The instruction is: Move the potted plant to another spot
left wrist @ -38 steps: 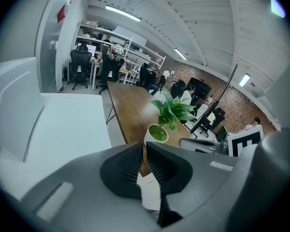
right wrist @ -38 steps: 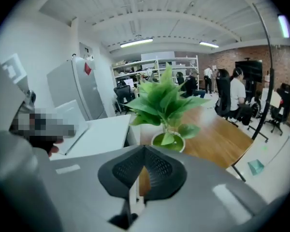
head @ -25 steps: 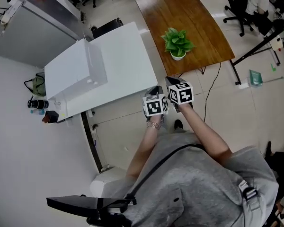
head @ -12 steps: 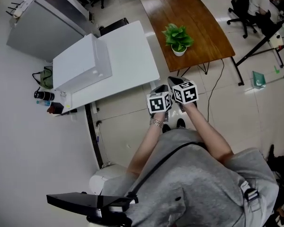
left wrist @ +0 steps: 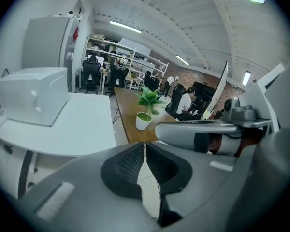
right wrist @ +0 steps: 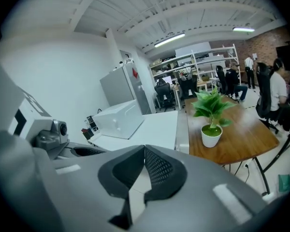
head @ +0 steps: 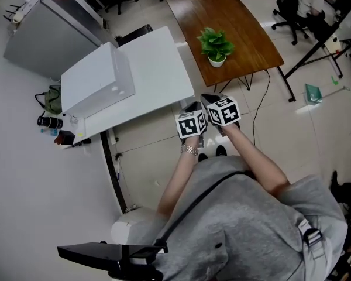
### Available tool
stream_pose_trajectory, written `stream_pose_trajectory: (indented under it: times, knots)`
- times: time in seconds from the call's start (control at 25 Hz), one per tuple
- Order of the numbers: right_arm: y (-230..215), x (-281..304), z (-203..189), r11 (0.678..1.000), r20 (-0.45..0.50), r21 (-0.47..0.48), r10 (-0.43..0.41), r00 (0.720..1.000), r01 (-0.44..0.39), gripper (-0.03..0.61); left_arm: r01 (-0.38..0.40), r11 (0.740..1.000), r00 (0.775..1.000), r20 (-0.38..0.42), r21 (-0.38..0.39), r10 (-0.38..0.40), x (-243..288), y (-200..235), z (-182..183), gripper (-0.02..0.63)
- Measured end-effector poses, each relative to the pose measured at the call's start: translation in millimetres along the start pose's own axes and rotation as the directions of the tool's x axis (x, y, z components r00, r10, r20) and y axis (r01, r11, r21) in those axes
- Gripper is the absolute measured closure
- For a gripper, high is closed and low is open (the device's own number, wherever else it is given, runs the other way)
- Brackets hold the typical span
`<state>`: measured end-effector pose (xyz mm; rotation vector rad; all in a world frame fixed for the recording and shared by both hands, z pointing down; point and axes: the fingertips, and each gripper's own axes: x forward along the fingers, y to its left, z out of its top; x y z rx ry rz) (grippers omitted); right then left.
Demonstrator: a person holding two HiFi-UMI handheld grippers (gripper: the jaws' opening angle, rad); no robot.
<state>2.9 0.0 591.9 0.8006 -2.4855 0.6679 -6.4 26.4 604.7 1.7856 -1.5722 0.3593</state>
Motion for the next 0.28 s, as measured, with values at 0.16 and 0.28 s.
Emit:
stream_pose_trajectory:
  times: [0.16,0.28]
  knots:
    - [1.1,-0.4,-1.2,1.000,-0.003,0.010,-0.009,1.000,0.009,0.577,0.015,1.000,1.000,0.004,0.015,-0.015,-4.0,-2.2,-0.3,0.580]
    - [7.2,-3.1,-10.0,1.000,-0.014,0.023,-0.009,1.000,0.009,0.577,0.031,0.999,0.999,-0.027,0.032,-0.030,-6.8,-5.6,-13.0,0.580]
